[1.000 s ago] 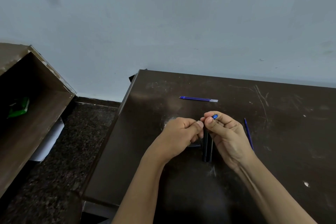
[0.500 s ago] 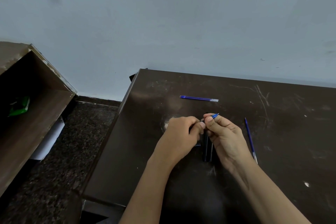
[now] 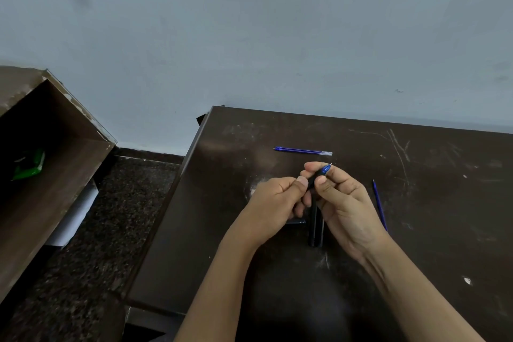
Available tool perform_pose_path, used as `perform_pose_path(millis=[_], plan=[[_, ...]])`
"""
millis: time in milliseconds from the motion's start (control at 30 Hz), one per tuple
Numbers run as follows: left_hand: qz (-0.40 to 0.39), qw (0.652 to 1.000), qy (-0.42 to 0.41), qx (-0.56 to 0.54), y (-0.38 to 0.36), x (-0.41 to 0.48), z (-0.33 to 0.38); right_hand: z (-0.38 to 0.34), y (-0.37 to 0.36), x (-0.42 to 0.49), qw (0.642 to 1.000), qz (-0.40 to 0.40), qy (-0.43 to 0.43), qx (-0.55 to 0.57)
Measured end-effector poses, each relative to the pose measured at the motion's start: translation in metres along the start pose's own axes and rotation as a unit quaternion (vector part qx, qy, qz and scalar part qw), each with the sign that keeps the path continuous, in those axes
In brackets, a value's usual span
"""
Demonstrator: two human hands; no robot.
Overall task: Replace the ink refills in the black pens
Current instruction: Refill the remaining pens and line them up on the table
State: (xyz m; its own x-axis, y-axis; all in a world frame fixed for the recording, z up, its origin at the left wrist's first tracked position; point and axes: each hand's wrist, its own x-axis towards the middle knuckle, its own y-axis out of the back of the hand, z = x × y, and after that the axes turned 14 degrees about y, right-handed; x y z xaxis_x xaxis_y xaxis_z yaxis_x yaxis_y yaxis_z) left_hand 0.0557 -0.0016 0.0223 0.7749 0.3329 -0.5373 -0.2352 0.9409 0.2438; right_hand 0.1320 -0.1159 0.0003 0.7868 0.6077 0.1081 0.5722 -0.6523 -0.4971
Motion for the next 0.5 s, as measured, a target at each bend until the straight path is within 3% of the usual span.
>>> perform_pose_path(millis=[167, 333, 500], plan=[[0.006, 0.999, -0.025, 0.024, -0.0043, 0.0007, -0.0024, -0.0010, 0.0007, 0.0019, 0.998, 0.043, 0.000, -0.034], [0.033, 0.998, -0.036, 0.044, -0.0031, 0.0022, -0.0038, -0.0017, 0.0053, 0.0031, 0.998, 0.050, -0.023, 0.016], [0.042, 0.996, -0.046, 0.057, -0.0028, 0.0013, -0.0031, 0.0014, 0.0050, 0.0000, 0.994, 0.058, -0.024, -0.089]])
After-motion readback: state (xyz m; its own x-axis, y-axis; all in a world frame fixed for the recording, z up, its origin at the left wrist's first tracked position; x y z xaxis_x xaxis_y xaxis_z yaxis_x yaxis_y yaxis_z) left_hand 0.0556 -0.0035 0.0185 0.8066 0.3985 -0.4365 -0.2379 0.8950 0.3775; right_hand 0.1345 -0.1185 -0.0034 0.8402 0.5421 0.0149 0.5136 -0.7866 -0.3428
